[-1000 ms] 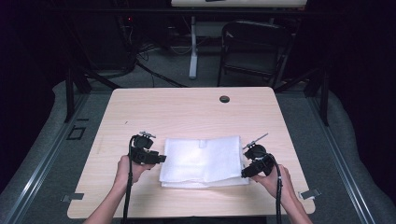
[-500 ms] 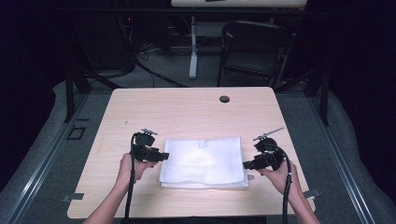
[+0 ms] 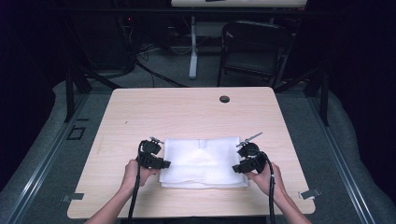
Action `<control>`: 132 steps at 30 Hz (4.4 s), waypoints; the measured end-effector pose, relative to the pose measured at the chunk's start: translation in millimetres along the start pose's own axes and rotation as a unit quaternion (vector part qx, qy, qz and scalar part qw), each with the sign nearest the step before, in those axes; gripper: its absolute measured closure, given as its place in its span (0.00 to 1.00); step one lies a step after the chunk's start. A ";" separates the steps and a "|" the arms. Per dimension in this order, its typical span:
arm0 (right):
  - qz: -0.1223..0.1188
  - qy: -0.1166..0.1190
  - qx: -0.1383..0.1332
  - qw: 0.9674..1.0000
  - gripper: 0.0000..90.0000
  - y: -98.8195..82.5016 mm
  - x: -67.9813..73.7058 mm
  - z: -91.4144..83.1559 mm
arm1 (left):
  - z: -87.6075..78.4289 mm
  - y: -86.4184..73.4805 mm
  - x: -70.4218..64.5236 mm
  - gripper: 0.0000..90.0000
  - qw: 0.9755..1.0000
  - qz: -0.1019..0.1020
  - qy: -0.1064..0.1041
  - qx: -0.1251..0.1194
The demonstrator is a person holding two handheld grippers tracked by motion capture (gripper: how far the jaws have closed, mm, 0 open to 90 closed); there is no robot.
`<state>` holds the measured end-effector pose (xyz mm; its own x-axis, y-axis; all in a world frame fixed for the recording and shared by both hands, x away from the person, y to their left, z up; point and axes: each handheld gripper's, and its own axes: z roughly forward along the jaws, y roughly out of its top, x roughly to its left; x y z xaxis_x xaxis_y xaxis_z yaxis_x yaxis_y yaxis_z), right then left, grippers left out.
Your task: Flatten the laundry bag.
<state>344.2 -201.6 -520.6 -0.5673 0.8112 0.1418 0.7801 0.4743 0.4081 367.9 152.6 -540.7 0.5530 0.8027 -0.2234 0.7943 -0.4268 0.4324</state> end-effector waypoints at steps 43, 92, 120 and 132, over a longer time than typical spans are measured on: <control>-0.019 0.053 -0.002 0.998 0.96 -14.0 28.4 -13.4 | -16.4 -24.0 -6.1 0.94 1.000 0.021 0.009 0.000; 0.032 0.119 -0.122 0.985 0.96 -0.7 38.6 -59.8 | -48.0 -39.9 -30.9 0.37 0.994 0.095 -0.003 -0.053; 0.065 0.122 -0.163 0.977 0.96 12.8 28.3 -64.4 | -23.1 -51.1 -78.9 0.62 0.976 0.217 -0.011 -0.027; 0.068 0.107 -0.146 0.981 0.87 3.1 18.8 -58.6 | -29.0 -34.8 -80.0 0.98 0.977 0.210 -0.027 -0.027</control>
<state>320.5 -205.0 -463.8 -0.5302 0.7548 0.3861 0.7612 0.2232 0.6089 288.7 115.3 -512.5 0.8405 0.5382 -0.0624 0.4816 -0.6893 0.5412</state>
